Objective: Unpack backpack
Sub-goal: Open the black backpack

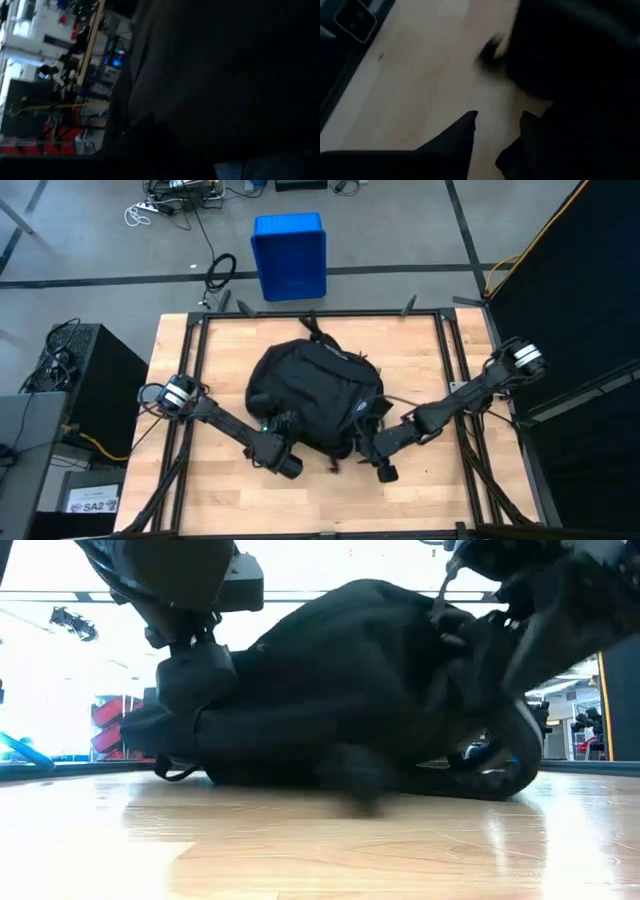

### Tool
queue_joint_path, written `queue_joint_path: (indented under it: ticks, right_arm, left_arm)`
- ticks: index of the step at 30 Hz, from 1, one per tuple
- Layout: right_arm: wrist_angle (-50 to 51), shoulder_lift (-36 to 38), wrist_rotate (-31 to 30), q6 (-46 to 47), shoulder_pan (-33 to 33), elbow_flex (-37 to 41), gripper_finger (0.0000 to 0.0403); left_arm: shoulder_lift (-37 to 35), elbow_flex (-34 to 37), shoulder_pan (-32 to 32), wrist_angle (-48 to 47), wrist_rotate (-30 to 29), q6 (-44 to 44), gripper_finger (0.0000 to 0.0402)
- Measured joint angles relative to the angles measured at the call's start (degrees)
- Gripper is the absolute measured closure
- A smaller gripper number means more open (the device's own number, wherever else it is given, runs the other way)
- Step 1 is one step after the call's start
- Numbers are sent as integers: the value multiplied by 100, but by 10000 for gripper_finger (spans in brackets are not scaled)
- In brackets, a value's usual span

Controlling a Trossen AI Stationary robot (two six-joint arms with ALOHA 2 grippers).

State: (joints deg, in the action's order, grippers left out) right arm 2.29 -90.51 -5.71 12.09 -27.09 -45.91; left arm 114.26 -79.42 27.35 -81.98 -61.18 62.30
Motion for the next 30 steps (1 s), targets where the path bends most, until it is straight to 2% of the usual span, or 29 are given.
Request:
queue_joint_path:
  ticks: [5,10,15,19,22,25,30]
  right_arm:
    - [84,-67,276,-41,-71,-11,220]
    - [201,231,346,41,-326,-9,209]
    - [787,792,530,324,-585,-9,218]
    - [1152,1317,325,480,-778,-9,229]
    - [1218,1617,-149,377,-916,-9,236]
    - [1420,1903,-757,184,-979,-11,243]
    - [2138,2339,-2300,117,-876,-11,255]
  left_arm:
    - [-233,404,274,-111,-146,884,259]
    - [-837,993,788,458,-542,1474,259]
    - [-1299,1211,1355,1333,-920,1457,260]
    - [-1318,1138,1665,1757,-997,1112,260]
    - [-1321,1132,1772,2703,-1080,462,260]
    - [-1296,1130,1767,4217,-1045,-876,259]
    - [-1085,1128,1611,6686,-306,-3469,260]
